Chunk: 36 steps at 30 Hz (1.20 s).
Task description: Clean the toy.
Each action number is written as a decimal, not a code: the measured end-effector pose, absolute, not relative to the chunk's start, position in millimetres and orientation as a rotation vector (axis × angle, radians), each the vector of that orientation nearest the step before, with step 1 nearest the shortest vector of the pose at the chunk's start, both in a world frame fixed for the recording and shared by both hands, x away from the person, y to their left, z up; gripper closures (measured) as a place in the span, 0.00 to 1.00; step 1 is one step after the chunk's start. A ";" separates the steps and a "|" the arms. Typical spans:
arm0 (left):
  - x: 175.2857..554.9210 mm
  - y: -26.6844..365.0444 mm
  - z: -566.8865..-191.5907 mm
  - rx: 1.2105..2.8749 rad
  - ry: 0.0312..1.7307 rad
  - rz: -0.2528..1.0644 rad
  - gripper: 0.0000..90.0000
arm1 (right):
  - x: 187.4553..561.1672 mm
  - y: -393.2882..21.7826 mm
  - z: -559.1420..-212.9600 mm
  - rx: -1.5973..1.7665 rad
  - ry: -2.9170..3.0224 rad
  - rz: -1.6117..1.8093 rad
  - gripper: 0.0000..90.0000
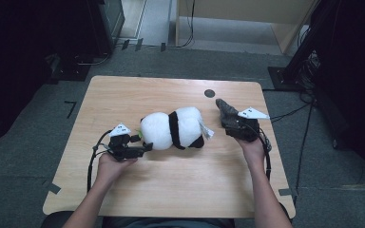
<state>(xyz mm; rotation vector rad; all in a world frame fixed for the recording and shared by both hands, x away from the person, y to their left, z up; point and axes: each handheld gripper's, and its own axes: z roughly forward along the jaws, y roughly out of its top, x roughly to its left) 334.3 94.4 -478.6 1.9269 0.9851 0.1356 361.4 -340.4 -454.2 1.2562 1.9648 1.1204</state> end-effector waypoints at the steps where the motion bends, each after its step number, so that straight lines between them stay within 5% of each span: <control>1: 334.5 94.1 -478.6 1.929 0.983 0.136 0.33 | 365.4 -342.2 -456.8 1.258 1.960 1.101 0.39; 20: 336.2 94.3 -480.7 1.927 0.982 0.117 0.33 | 413.5 -374.5 -502.0 1.417 1.949 1.021 0.43; 36: 336.5 93.2 -481.6 1.928 0.949 0.144 0.35 | 415.8 -375.4 -521.2 1.507 1.959 1.023 0.51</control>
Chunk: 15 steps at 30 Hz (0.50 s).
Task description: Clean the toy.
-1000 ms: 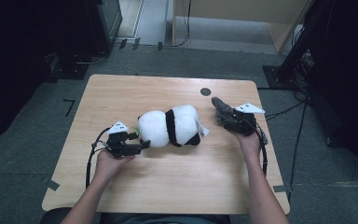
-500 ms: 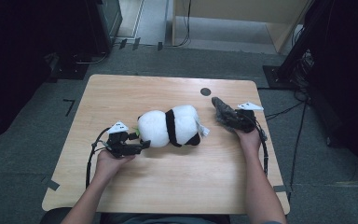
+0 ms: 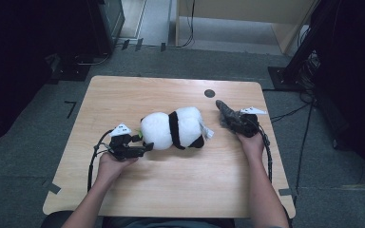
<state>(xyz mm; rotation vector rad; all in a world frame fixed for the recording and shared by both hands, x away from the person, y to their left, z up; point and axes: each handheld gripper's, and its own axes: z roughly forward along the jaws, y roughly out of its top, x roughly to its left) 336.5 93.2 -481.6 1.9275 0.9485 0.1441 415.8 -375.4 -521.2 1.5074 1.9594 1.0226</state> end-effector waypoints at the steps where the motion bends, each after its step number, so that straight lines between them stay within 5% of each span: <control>1: 336.6 93.0 -481.7 1.929 0.945 0.144 0.35 | 415.6 -374.9 -521.2 1.508 1.958 1.017 0.51; 7: 338.2 93.4 -482.5 1.928 0.945 0.138 0.34 | 415.6 -372.5 -521.4 1.504 1.959 1.000 0.56; 10: 339.4 93.5 -482.3 1.927 0.951 0.130 0.33 | 413.7 -373.1 -521.0 1.514 1.947 1.009 0.70; 15: 341.1 93.2 -481.4 1.930 0.966 0.118 0.30 | 414.1 -375.4 -512.7 1.599 1.960 0.996 0.79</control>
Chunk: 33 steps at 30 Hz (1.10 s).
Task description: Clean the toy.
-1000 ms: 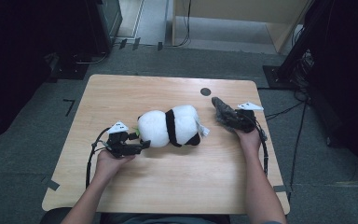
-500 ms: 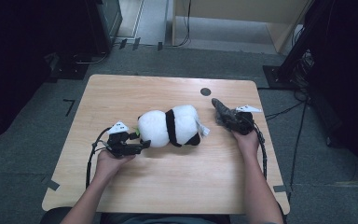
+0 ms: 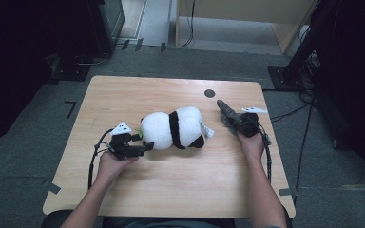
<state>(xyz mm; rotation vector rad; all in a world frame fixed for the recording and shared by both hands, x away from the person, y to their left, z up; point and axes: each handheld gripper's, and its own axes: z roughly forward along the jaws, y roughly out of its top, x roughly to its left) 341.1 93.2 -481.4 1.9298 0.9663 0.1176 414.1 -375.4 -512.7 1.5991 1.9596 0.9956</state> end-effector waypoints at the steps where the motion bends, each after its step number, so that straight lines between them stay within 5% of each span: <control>1: 341.6 93.3 -481.4 1.929 0.969 0.109 0.30 | 414.3 -376.5 -512.0 1.613 1.968 1.003 0.79; 12: 342.4 91.3 -473.4 1.965 0.940 0.159 0.29 | 405.8 -378.1 -483.9 1.640 2.005 1.049 0.81; 33: 365.8 82.2 -449.9 2.001 0.894 0.219 0.27 | 379.6 -300.7 -417.5 1.301 2.135 1.177 0.80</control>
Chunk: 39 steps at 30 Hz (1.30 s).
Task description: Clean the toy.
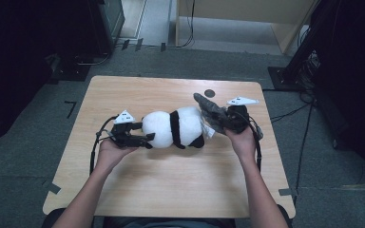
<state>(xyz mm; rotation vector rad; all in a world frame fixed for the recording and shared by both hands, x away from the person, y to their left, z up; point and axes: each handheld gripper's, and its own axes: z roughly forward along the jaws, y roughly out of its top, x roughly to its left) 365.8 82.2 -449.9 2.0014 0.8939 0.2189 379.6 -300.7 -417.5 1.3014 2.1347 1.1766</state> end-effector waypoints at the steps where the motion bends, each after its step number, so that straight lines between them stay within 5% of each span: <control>1: 368.1 81.5 -451.1 1.995 0.899 0.209 0.27 | 379.7 -296.0 -416.5 1.294 2.151 1.187 0.80; 18: 378.7 67.8 -481.7 1.933 0.906 0.216 0.00 | 375.2 -266.0 -424.6 1.189 2.271 1.170 0.83; 27: 368.6 67.4 -487.4 1.908 0.876 0.295 0.10 | 376.8 -270.7 -417.7 1.180 2.255 1.164 0.82; 39: 361.2 67.7 -485.5 1.925 0.850 0.332 0.18 | 416.9 -237.7 -364.6 1.013 2.320 1.169 0.81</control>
